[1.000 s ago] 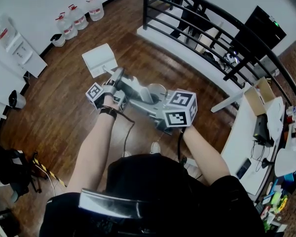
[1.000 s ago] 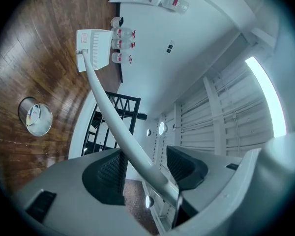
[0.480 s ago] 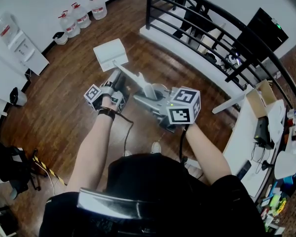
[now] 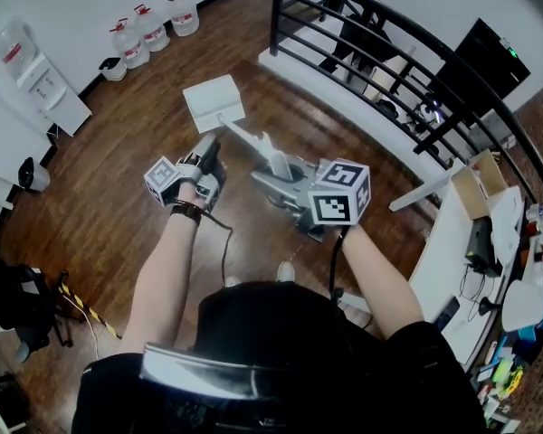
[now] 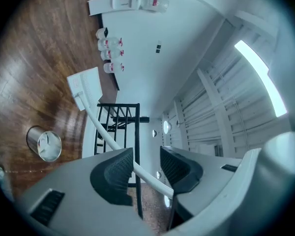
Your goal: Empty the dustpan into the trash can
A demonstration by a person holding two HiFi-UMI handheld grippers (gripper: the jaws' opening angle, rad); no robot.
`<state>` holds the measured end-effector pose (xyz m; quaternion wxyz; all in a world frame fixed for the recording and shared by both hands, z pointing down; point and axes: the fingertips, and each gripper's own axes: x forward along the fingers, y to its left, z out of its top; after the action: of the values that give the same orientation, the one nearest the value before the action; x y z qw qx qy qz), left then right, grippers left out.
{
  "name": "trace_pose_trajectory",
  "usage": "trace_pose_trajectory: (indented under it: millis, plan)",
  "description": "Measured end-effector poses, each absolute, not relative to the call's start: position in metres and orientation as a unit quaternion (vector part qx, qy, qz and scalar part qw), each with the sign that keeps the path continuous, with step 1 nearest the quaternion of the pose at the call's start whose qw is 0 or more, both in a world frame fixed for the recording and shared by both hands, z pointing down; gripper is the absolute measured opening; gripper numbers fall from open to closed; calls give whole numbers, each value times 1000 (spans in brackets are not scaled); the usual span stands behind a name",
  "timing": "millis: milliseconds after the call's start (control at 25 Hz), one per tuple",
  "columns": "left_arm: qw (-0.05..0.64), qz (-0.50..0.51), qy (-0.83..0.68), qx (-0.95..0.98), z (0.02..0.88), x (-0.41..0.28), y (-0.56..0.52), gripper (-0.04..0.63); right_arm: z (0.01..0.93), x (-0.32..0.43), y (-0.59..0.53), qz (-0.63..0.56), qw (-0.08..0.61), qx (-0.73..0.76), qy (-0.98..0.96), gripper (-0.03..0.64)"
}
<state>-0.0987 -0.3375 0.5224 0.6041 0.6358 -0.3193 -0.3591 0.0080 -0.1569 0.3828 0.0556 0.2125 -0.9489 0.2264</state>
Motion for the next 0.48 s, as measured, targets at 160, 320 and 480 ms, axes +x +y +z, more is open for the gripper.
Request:
trace_pose_trajectory:
  millis: [160,320,480]
  plan:
    - [562,-366,-333,662,516,-121,-343,3,388,7,-158,234,58,213,-947,3]
    - [482,-337,-366,721,481,-133,-331,3,393,7,-159,244,56,214,-944,3]
    - [411,-288,-403,765,450,-139,-318,3,404,5,-159,256,60,212,-941,3]
